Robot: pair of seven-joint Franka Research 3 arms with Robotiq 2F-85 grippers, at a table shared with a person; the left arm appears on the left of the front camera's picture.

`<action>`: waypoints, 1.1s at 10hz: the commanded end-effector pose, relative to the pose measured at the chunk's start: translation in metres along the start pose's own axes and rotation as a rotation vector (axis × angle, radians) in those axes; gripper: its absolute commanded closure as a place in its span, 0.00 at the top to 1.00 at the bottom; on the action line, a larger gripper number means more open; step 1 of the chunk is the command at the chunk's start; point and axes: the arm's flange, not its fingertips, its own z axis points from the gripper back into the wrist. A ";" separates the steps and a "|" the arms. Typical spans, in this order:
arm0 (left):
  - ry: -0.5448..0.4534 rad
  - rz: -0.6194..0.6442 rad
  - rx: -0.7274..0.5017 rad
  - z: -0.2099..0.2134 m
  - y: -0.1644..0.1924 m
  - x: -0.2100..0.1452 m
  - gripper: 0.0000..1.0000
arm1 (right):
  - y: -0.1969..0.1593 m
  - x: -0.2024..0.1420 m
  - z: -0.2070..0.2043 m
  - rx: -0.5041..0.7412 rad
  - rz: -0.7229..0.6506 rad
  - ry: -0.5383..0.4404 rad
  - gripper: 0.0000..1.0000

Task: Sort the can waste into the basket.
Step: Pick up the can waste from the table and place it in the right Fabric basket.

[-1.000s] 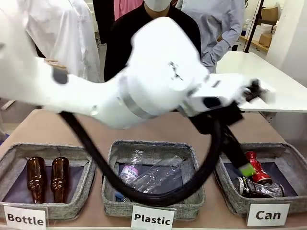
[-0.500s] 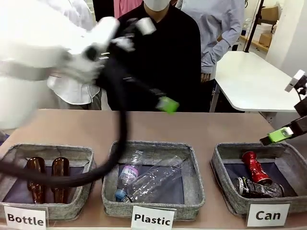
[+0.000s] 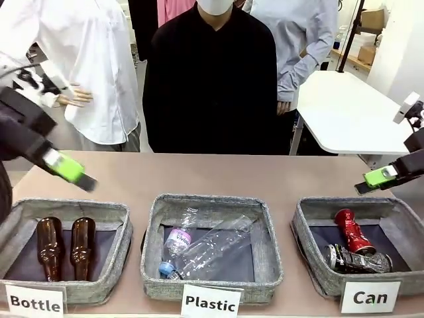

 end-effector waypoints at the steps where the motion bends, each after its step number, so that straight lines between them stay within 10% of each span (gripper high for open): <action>1: -0.151 0.209 -0.033 0.037 0.019 0.008 1.00 | 0.002 0.012 -0.015 0.025 -0.037 -0.077 1.00; 5: -0.593 0.300 0.043 0.090 0.064 -0.078 1.00 | 0.000 0.029 -0.022 0.051 -0.270 -0.279 1.00; 6: -0.326 0.339 0.007 0.079 0.066 -0.050 1.00 | -0.005 0.032 -0.020 0.030 -0.309 -0.328 1.00; 7: -0.326 0.339 0.007 0.079 0.066 -0.050 1.00 | -0.004 0.023 -0.012 0.084 -0.174 -0.187 1.00; 11: -0.326 0.339 0.007 0.079 0.066 -0.050 1.00 | -0.004 0.023 -0.012 0.084 -0.174 -0.187 1.00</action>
